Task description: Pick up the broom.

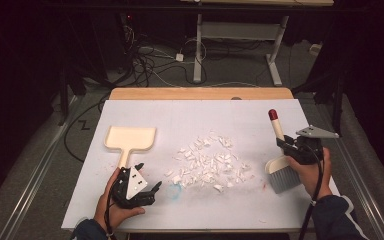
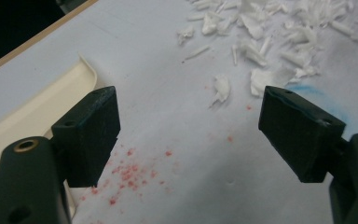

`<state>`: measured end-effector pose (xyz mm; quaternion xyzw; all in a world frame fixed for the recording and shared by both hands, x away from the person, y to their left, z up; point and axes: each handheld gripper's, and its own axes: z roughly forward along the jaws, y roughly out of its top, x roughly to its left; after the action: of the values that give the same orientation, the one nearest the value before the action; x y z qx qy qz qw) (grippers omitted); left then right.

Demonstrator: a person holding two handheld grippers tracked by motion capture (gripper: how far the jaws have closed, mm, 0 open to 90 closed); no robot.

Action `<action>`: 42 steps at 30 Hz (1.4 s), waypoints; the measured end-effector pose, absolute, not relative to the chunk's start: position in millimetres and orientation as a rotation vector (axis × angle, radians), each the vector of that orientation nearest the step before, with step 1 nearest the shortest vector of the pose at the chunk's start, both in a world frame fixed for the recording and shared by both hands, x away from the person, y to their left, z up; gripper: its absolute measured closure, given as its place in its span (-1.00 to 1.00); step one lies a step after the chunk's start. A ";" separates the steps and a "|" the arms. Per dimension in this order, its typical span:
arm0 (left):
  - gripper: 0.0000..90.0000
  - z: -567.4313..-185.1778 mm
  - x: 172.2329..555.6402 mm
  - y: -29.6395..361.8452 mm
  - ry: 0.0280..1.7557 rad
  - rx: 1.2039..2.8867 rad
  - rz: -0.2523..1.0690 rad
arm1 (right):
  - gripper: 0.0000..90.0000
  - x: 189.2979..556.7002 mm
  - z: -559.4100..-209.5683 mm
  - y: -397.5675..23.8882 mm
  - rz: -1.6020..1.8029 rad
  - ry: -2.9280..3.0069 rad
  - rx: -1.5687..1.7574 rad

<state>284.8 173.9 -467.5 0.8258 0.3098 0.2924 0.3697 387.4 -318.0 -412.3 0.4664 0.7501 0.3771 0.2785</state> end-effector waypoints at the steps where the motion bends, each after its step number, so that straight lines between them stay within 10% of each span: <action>1: -0.56 -465.5 285.2 172.7 0.795 2.109 0.734 | 0.60 382.2 -409.1 -318.5 1.032 2.003 1.239; 27: -0.48 -412.3 291.1 -43.3 0.427 1.917 0.232 | 0.60 310.3 -353.8 -261.1 1.219 1.966 0.968; 35: 0.25 -423.3 309.8 -54.2 0.537 1.858 0.150 | 0.60 296.3 -352.3 -242.7 1.234 1.964 0.886; 42: 0.43 -415.5 315.6 -34.0 0.500 1.903 0.141 | 0.54 288.1 -347.6 -242.0 1.295 1.951 0.831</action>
<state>315.6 -34.0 -415.5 0.8046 0.2115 0.0596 0.5517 288.1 -242.0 -347.6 0.3165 0.7431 0.4935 0.3225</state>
